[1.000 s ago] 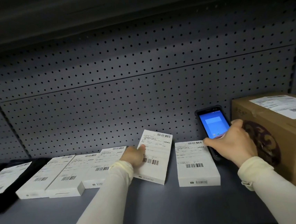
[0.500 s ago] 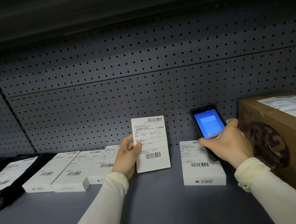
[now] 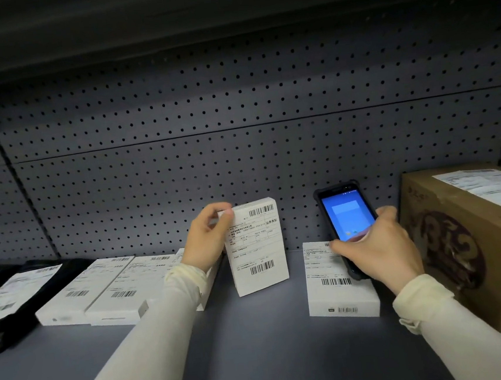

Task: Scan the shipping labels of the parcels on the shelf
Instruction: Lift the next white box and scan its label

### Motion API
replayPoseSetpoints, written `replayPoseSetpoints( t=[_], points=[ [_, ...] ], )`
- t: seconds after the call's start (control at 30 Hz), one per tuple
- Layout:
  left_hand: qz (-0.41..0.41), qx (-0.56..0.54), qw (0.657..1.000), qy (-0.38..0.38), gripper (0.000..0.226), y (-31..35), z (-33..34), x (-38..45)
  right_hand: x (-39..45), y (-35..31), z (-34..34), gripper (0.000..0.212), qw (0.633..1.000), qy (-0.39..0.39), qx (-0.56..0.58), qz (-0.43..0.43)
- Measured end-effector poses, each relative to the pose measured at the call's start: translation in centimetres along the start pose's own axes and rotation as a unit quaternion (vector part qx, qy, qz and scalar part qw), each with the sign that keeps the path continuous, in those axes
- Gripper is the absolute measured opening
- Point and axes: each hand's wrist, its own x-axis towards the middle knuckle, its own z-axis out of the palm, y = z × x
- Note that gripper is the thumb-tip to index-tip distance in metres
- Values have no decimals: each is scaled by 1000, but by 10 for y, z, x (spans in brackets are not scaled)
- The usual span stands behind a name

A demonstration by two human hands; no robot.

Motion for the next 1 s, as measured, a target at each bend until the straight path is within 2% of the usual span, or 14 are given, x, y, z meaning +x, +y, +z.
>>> replayPoseSetpoints(
  t=[0.2, 0.4, 0.57, 1.0],
  points=[
    [-46, 51, 996, -49, 17, -1, -14, 13, -13, -7, -5, 64, 999, -49, -2, -8],
    [-87, 75, 993, -39, 21, 2, -16, 18, -30, -22, -7, 61, 993, -112, 7, -18],
    [-86, 75, 993, -36, 18, 5, -17, 17, -46, -37, -7, 62, 986, -163, 7, -27],
    [-90, 80, 992, -45, 17, 6, -18, 19, -68, -49, -5, 61, 984, -170, -15, -41]
  ],
)
